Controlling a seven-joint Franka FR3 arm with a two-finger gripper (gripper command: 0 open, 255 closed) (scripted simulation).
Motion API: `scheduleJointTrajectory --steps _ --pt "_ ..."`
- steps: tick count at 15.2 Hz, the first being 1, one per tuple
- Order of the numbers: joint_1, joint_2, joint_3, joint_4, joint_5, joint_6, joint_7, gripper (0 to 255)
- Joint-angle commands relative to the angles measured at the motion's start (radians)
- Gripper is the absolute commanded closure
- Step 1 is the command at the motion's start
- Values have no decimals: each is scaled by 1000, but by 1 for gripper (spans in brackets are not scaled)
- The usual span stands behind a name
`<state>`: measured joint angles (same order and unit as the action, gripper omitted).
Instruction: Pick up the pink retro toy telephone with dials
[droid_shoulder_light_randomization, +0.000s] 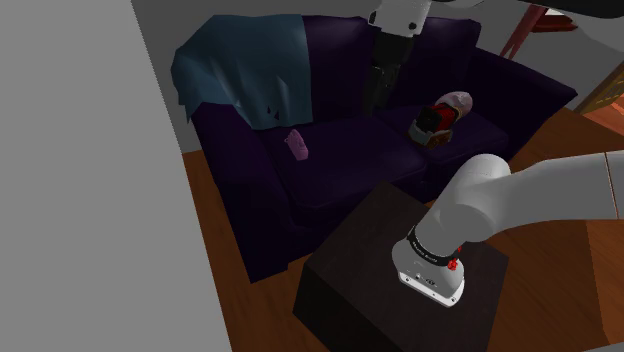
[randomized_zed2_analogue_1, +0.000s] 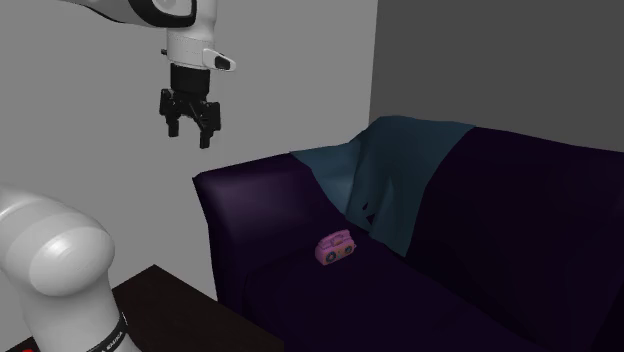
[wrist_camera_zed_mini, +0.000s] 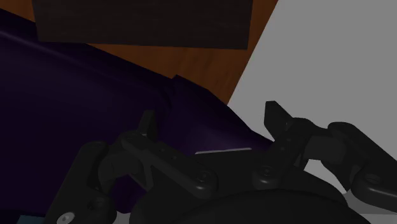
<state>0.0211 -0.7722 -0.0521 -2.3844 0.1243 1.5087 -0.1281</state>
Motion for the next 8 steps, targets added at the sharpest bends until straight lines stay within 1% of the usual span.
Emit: scheduleJointTrajectory --steps 1,8 --pt "0 0 0 0 0 0 0 0" --pt "-27 174 14 -56 -14 252 36 0"
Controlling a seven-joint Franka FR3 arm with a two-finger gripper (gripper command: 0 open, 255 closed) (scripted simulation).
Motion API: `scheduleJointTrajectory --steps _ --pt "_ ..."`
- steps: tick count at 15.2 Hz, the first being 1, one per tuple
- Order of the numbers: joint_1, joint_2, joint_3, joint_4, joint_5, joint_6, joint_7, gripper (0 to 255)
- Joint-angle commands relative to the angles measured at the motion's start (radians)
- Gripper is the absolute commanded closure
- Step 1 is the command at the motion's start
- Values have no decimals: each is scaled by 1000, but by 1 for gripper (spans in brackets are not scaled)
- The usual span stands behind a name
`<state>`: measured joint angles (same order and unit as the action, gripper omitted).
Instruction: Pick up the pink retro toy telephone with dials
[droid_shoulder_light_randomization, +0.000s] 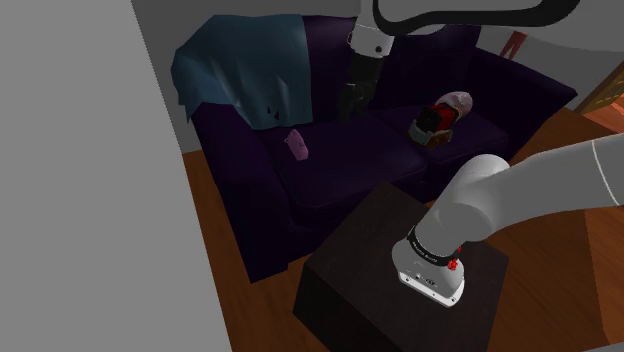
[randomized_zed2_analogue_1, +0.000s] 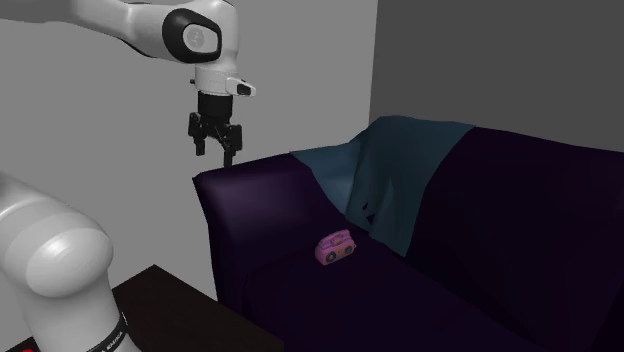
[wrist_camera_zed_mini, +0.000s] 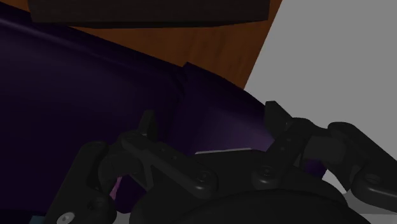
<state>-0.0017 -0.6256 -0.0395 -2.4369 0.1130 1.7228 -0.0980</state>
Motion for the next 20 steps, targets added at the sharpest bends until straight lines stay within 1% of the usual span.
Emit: scheduleJointTrajectory --steps 1,5,10,15,20 --pt "-8 57 2 -6 -4 73 11 0" --pt "-23 184 5 -3 -14 209 34 0" --pt "-42 357 3 33 -27 361 65 0" --pt "-59 538 -5 100 -42 490 99 0" --pt "-74 722 -19 198 -55 590 134 0"
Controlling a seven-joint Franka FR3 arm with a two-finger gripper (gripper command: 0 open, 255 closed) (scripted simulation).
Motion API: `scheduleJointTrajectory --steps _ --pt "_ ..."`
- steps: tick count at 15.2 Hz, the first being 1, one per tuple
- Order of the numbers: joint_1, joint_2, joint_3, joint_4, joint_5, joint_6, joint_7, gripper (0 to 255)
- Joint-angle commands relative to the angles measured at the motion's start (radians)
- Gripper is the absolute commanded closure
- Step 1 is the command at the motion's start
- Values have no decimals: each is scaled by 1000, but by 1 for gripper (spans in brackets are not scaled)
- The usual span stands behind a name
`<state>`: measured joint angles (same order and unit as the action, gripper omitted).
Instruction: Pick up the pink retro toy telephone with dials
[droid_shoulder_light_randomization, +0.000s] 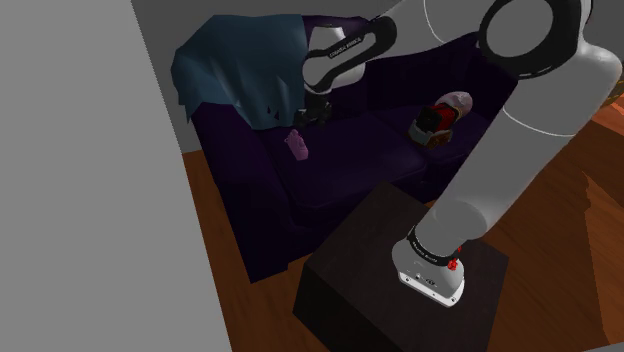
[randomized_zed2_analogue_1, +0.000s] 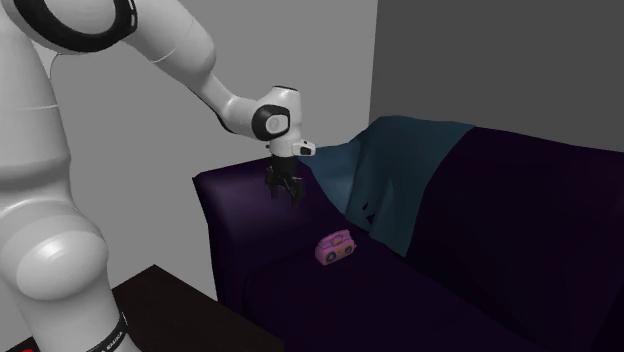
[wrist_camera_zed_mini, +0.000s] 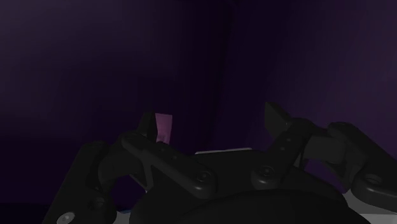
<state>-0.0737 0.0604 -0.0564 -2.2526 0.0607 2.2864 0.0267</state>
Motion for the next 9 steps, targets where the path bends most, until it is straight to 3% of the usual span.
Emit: scheduleJointTrajectory --steps 1,9 --pt "-5 72 -6 36 -5 43 16 0" --pt "-28 363 -38 258 -11 132 66 0"
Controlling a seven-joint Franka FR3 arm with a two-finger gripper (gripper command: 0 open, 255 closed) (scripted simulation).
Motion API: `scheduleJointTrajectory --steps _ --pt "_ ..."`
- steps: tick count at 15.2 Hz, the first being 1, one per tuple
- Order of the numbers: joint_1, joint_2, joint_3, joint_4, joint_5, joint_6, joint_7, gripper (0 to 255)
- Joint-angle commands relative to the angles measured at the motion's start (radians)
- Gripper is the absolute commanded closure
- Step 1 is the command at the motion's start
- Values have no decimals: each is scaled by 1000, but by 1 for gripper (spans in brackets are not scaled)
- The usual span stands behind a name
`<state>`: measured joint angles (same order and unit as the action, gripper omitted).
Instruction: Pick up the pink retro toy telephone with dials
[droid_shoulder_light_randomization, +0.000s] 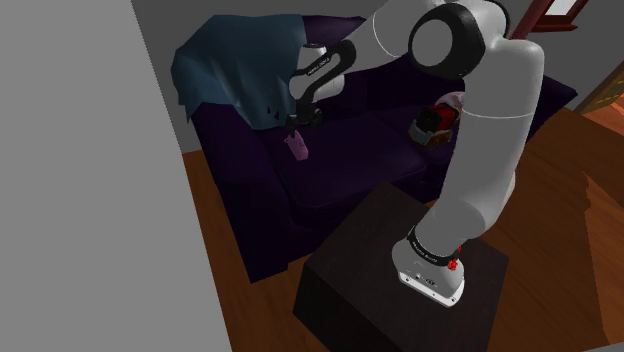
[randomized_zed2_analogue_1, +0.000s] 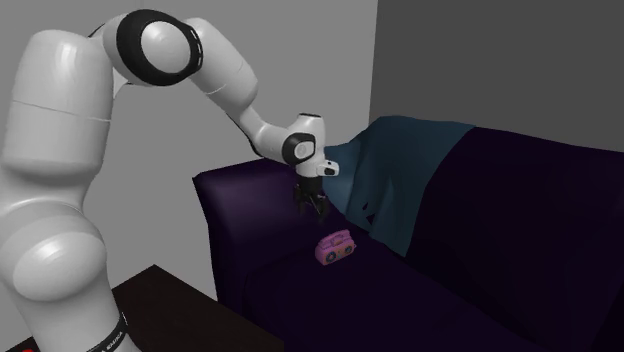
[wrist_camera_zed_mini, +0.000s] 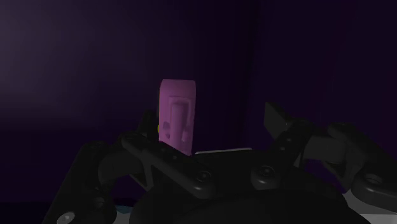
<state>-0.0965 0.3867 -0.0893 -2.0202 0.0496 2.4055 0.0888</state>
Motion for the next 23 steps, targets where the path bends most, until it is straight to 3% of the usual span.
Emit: scheduleJointTrajectory --steps 1,8,17,18,23 --pt "-9 73 -9 59 1 19 9 0" --pt "-38 312 -34 306 8 28 47 0" --pt "-44 391 -27 326 15 87 45 0" --pt "-44 390 -27 322 15 89 45 255" --pt "-43 390 -27 322 15 89 46 255"
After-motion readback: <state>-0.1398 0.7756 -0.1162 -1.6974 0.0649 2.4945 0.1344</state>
